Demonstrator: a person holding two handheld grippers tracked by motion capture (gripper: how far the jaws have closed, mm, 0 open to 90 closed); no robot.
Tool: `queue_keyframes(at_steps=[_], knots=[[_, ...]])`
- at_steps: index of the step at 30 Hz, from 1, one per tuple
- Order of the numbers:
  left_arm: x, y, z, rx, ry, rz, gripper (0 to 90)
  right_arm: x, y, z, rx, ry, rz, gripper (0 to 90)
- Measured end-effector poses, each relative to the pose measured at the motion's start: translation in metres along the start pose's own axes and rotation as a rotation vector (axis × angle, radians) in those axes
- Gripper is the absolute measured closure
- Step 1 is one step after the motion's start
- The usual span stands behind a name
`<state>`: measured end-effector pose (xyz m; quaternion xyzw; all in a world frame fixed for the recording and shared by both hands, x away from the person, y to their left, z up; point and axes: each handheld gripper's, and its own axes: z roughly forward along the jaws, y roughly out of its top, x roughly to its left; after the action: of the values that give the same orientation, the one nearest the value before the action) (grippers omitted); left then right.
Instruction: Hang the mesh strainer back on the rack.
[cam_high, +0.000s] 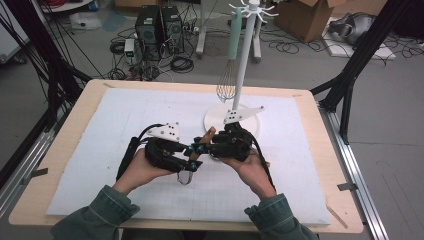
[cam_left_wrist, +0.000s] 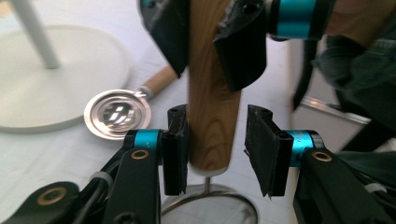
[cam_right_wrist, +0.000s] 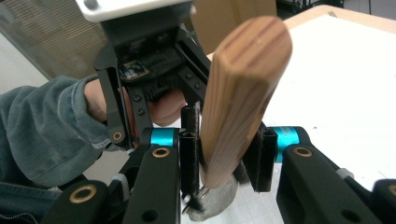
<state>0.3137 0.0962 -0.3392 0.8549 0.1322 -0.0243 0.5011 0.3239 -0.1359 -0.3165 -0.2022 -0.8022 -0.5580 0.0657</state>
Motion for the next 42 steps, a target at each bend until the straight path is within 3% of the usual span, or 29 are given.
queue_keyframes(at_steps=[3, 7, 9, 10, 12, 15, 18, 25, 29, 34, 42], knots=[[0.0, 0.0, -0.001, -0.001, -0.013, -0.005, 63.0, 0.004, 0.001, 0.002, 0.045, 0.016, -0.05, 71.0], [-0.001, -0.001, -0.002, -0.001, -0.026, 0.011, 69.5, 0.004, 0.001, 0.003, 0.054, 0.043, -0.07, 70.8], [-0.002, 0.0, -0.004, -0.014, 0.005, 0.007, 69.8, 0.004, 0.001, 0.003, 0.041, 0.036, -0.062, 70.2], [-0.002, 0.0, -0.004, -0.024, 0.025, -0.002, 69.9, 0.004, 0.001, 0.003, 0.026, 0.018, -0.058, 69.3], [-0.001, 0.0, -0.006, -0.054, 0.065, -0.024, 70.0, 0.004, -0.001, 0.002, -0.021, -0.057, -0.056, 57.4], [-0.001, 0.0, -0.008, -0.064, 0.128, -0.026, 70.0, 0.0, -0.004, 0.002, -0.061, -0.092, -0.005, 54.8], [-0.002, 0.002, -0.007, -0.068, 0.189, -0.025, 70.0, 0.002, -0.008, 0.005, -0.082, -0.142, 0.013, 57.9], [-0.009, 0.006, -0.005, -0.121, 0.299, -0.005, 70.0, 0.007, -0.009, 0.008, -0.16, -0.184, 0.034, 62.5], [-0.009, 0.006, -0.002, -0.114, 0.295, -0.009, 70.0, 0.009, -0.008, 0.01, -0.185, -0.209, 0.031, 69.2], [-0.007, 0.004, -0.004, -0.118, 0.262, -0.022, 69.5, 0.007, -0.007, 0.011, -0.177, -0.19, 0.017, 72.0], [-0.005, -0.004, -0.014, -0.111, 0.244, -0.012, 55.2, -0.001, -0.005, -0.001, -0.148, -0.152, -0.035, 72.3]])
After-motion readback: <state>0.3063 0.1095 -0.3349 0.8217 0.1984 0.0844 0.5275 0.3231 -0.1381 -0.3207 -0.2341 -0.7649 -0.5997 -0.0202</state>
